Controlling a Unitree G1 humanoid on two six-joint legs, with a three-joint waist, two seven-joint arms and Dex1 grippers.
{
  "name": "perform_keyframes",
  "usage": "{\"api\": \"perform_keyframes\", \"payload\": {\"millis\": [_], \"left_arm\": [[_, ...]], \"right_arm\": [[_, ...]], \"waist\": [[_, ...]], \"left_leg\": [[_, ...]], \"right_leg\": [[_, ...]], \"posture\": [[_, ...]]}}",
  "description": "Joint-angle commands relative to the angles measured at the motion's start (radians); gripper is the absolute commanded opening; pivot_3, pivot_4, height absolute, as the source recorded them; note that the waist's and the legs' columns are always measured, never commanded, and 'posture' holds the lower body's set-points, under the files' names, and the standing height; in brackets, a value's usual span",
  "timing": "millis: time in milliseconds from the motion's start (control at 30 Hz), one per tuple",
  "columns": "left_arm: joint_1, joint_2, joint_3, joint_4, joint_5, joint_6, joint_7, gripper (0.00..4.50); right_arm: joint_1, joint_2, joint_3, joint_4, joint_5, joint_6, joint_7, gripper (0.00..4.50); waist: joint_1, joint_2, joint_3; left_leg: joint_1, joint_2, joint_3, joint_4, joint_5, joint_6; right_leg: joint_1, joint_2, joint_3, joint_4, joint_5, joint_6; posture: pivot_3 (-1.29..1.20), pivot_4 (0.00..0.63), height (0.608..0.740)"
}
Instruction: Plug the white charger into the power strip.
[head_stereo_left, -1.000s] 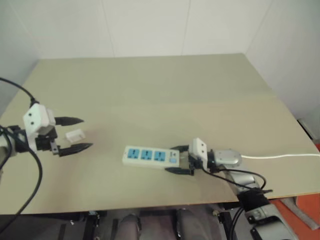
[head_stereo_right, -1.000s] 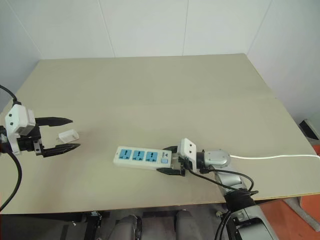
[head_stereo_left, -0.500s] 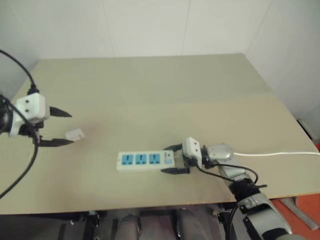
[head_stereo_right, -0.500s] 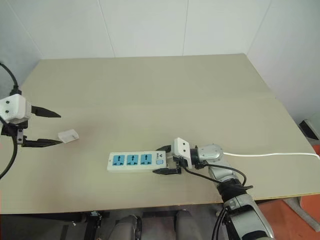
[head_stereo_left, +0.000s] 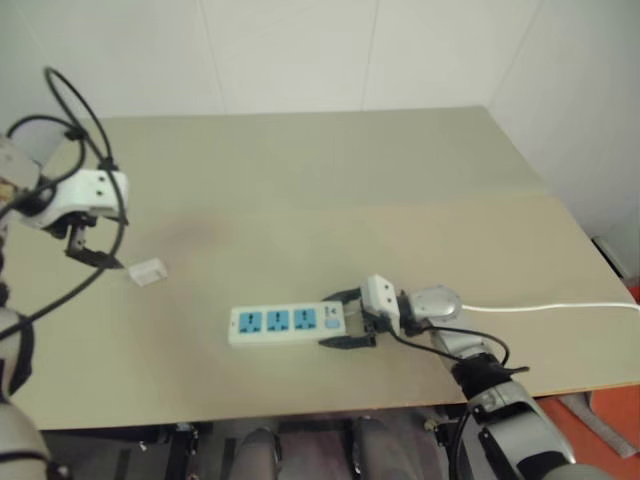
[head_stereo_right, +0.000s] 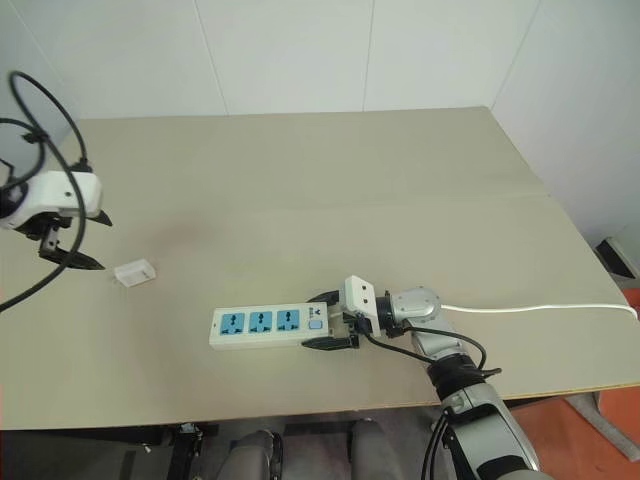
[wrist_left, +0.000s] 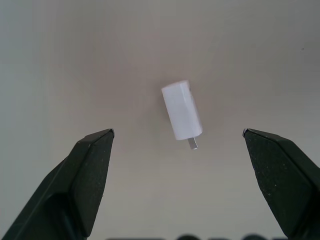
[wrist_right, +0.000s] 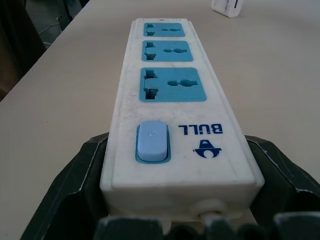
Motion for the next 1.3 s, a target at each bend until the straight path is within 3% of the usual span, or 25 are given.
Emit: {"api": "perform_keyframes", "payload": {"millis": [33,367,733,1300], "left_arm": [[-0.036,-0.017,-0.02,0.059,0.058,-0.033,0.01,4.5],[-0.044,-0.101,-0.055,0.151,0.161,-0.049,0.075,4.5],[-0.032,-0.199,-0.049,0.182,0.183,0.072,0.145,4.5],[0.028,-0.236,-0.059,0.178,0.216,0.15,0.2,4.5]], "right_arm": [[0.008,0.006,0.009,-0.02,-0.006,0.003,-0.002,3.42],[0.026,0.006,0.011,-0.045,-0.005,0.015,-0.017,3.42],[0.035,0.018,0.016,-0.054,-0.007,0.017,-0.033,3.42],[0.062,0.018,0.017,-0.088,-0.001,0.038,-0.047,3.42]], "waist": [[0.0,0.0,0.0],[0.001,0.0,0.0],[0.0,-0.001,0.0],[0.001,-0.001,0.0]], "left_leg": [[0.0,0.0,0.0,0.0,0.0,0.0],[0.0,0.0,0.0,0.0,0.0,0.0],[-0.001,0.0,-0.001,0.0,0.0,0.0],[-0.001,0.0,-0.001,0.0,0.0,0.0]], "right_leg": [[0.0,0.0,0.0,0.0,0.0,0.0],[0.0,0.0,0.0,0.0,0.0,0.0],[0.0,0.0,0.0,0.001,0.0,0.0],[0.0,0.0,0.0,0.001,0.0,0.0]], "posture": [[0.0,0.15,0.74],[0.0,0.15,0.74],[0.0,0.15,0.74],[0.0,0.15,0.74]]}}
